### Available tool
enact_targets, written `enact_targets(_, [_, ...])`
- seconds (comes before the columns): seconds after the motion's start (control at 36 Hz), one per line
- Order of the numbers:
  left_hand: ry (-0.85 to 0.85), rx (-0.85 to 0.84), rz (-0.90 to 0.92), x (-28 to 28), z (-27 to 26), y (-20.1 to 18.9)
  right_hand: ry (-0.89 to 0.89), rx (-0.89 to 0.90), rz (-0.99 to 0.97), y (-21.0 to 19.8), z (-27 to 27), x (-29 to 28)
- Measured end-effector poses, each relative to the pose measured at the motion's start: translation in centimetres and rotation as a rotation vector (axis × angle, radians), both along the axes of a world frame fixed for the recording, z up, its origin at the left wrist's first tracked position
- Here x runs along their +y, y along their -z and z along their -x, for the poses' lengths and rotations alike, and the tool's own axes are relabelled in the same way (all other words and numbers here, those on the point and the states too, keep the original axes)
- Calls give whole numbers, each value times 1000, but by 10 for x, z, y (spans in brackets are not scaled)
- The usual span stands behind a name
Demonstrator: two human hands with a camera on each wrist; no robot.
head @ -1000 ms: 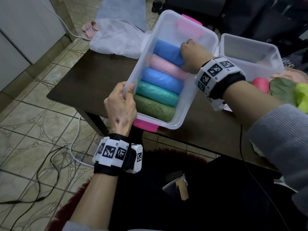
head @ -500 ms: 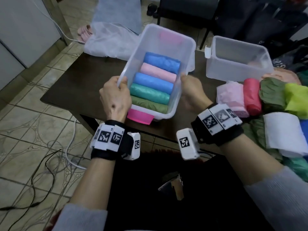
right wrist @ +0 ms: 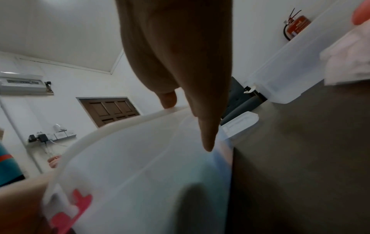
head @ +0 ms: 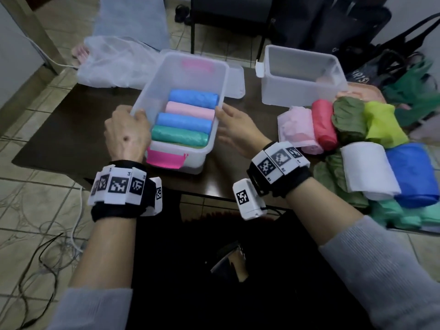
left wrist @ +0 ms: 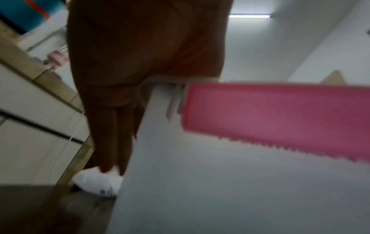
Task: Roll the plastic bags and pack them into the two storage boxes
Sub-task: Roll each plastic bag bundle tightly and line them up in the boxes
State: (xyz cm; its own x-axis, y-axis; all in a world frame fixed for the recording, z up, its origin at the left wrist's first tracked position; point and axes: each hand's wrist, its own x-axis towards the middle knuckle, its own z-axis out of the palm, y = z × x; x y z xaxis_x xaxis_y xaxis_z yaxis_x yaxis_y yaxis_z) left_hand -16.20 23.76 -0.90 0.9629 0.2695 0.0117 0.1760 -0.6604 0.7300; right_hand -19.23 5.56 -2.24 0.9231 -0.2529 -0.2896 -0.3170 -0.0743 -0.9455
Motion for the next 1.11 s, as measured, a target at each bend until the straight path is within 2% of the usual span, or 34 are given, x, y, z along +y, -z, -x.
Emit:
enact_targets(0.03, [13, -57, -20, -1, 1, -1, -16, 24, 6, -1, 2, -6])
enact_targets(0.08, [58, -274, -55, -7, 5, -5, 3, 54, 51, 0, 4, -23])
enact_targets(0.19, [218, -741, 0, -47, 32, -21, 161, 14, 304, 0, 6, -68])
enact_targets(0.25, [369, -836, 84, -77, 50, -20, 234, 24, 433, -4, 8, -90])
enact_targets(0.31, [534, -745, 179, -106, 67, -7, 282, 48, 590, -10, 13, -113])
enact_targets(0.36, [658, -539, 190, -131, 79, 16, 300, 124, 795, -18, 19, -135])
enact_targets(0.47, [787, -138, -59, -159, 89, 66, 222, 373, 1088, -33, 34, -163])
enact_targets(0.53, [791, -46, -185, -162, 90, 84, 202, 428, 1136, -40, 44, -170])
enact_targets(0.64, [772, -46, -322, -157, 86, 106, 202, 460, 1237, -26, 47, -177])
enact_targets(0.72, [767, -80, -358, -148, 83, 119, 226, 360, 1351, -1, 32, -181])
enact_targets(0.81, [767, -127, -356, -146, 84, 123, 160, 275, 1290, 13, 17, -178])
enact_targets(0.89, [760, -107, -391, -148, 86, 124, 55, 415, 1314, 28, 6, -175])
enact_targets(1.11, [782, -92, -438, -147, 86, 127, 161, 627, 1367, 51, -5, -166])
